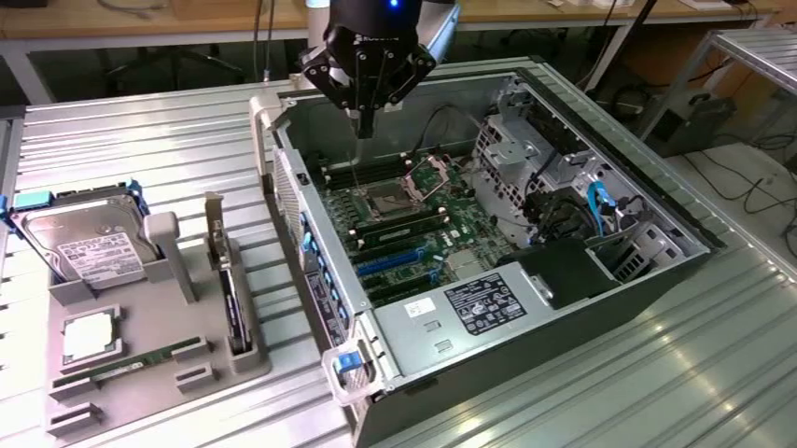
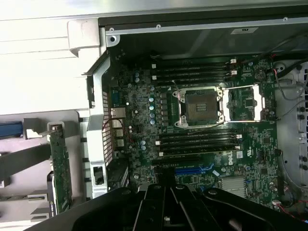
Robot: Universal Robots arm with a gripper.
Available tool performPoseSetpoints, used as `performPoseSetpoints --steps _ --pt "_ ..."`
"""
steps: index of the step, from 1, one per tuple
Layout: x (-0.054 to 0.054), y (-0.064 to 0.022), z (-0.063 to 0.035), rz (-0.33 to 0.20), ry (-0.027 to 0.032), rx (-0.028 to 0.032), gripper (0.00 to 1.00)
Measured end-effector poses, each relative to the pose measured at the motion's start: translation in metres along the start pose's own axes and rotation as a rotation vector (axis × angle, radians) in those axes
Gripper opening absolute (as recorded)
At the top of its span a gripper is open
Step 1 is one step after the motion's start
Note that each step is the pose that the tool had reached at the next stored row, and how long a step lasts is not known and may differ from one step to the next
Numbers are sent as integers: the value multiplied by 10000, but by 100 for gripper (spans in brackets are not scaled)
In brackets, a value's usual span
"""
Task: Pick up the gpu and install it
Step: 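Reach for the gpu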
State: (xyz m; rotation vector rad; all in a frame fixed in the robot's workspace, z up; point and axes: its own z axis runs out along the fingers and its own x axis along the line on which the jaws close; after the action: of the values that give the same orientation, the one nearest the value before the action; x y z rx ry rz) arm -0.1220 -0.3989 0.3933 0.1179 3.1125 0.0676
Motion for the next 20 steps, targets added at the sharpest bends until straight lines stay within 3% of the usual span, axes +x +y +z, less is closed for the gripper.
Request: performPoseSetpoints --steps 5,8,12,20 --pt "12 -22 -2 0 0 1 11" --pt "94 -126 -7 1 -1 -1 11" --pt "320 -262 -13 1 0 1 11" --pt "743 -408 11 0 -4 36 11"
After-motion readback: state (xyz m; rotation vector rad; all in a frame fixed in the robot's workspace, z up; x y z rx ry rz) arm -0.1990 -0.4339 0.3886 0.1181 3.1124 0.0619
